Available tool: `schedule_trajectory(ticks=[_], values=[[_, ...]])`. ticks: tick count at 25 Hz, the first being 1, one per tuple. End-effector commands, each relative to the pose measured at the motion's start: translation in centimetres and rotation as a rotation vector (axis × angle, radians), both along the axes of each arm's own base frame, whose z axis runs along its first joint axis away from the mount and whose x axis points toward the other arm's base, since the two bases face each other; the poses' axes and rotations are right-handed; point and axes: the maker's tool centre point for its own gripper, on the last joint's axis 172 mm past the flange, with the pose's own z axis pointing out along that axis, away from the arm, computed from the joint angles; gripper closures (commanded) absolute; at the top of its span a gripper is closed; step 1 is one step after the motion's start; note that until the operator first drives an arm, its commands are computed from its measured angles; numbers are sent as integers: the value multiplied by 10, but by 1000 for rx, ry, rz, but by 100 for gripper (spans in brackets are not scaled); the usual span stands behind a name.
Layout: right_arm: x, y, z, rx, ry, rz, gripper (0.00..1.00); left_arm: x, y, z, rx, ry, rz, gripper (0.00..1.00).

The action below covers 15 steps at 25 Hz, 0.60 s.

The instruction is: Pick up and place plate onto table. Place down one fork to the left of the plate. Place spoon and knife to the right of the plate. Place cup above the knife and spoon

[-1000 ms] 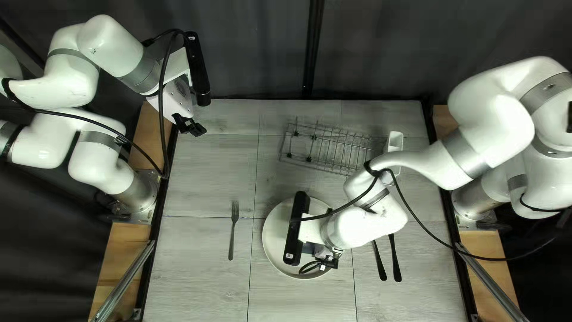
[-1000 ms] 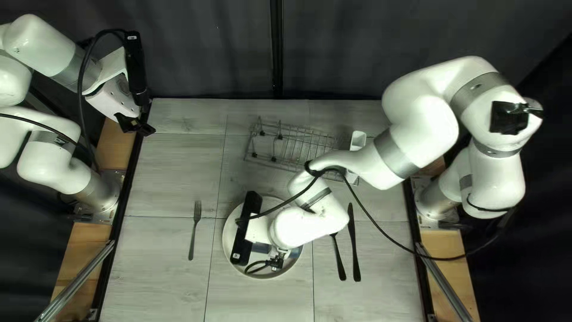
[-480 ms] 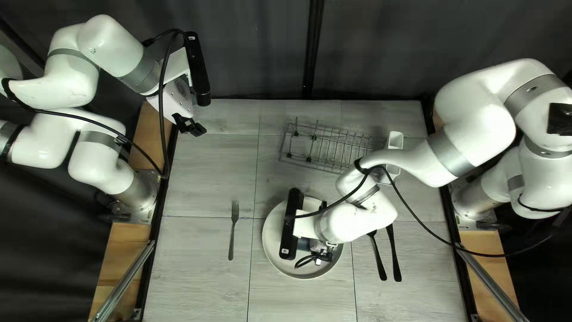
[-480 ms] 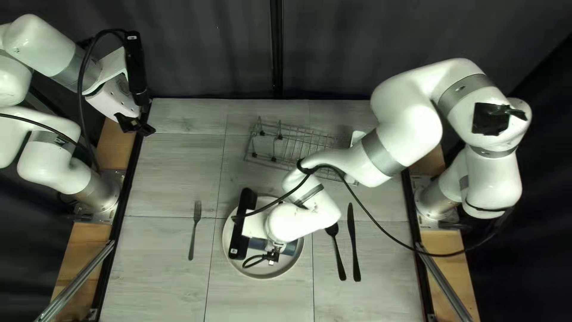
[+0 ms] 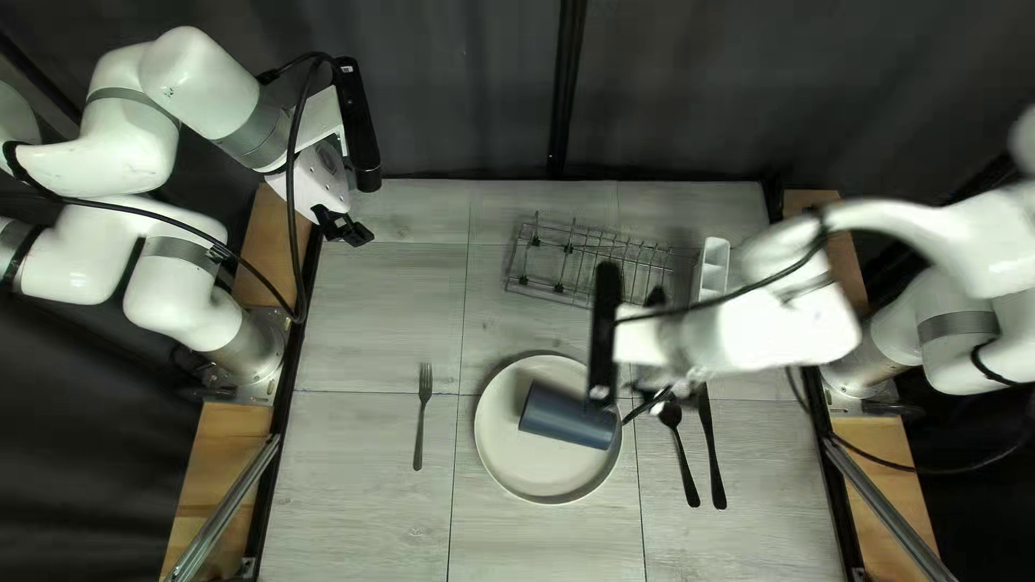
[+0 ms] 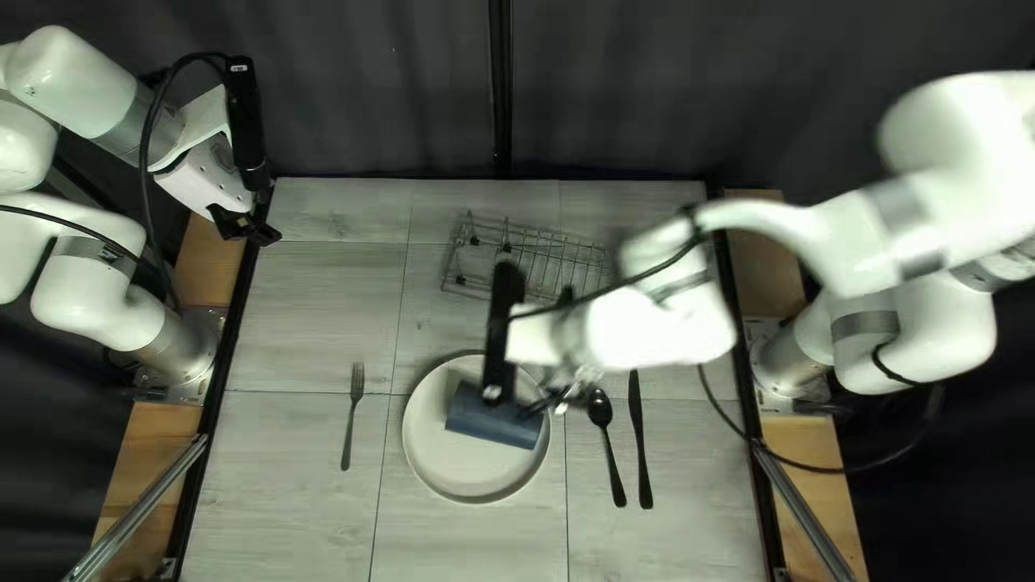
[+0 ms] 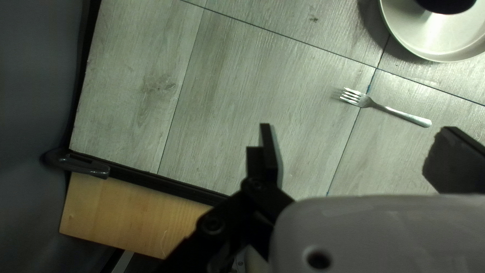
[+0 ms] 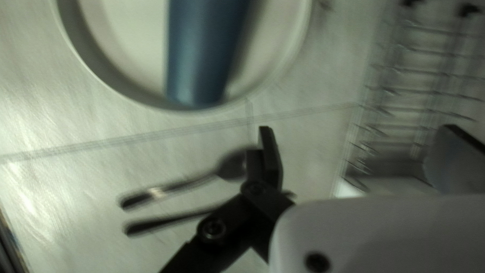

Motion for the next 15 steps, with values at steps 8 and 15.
schedule_trajectory(ticks=[8,15], values=[[-86,-74,21,96,120,65,0,0,0,0,0,0,0,0],[-92,-77,22,101,132,57,0,0,0,0,0,0,0,0]])
